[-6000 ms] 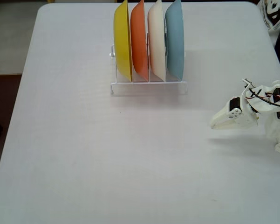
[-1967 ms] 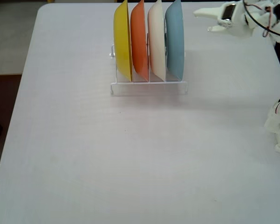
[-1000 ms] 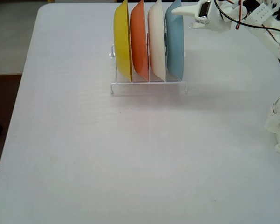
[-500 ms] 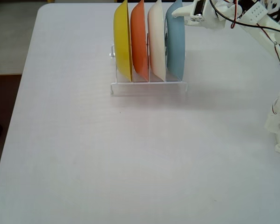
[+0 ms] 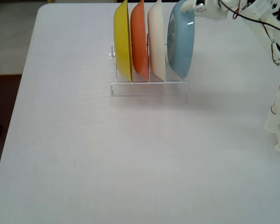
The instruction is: Please give me two plates.
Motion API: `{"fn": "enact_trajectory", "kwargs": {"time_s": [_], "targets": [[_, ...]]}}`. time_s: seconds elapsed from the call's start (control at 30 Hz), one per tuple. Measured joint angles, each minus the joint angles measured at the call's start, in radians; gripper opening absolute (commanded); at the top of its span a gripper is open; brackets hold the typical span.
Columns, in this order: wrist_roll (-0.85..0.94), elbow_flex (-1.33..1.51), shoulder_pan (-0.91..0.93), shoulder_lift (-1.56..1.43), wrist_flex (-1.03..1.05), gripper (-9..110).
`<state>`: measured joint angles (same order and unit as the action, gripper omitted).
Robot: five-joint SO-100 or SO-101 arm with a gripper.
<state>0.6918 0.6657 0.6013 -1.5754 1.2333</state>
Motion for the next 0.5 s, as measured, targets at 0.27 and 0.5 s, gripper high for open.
{"fn": "enact_trajectory", "kwargs": {"time_s": [0.27,0.5], "targets": [[-0.067,-0.189,-0.015,-0.115,0.046,0],[-0.178,-0.126,-0.112,-0.322,-0.044,-1]]}}
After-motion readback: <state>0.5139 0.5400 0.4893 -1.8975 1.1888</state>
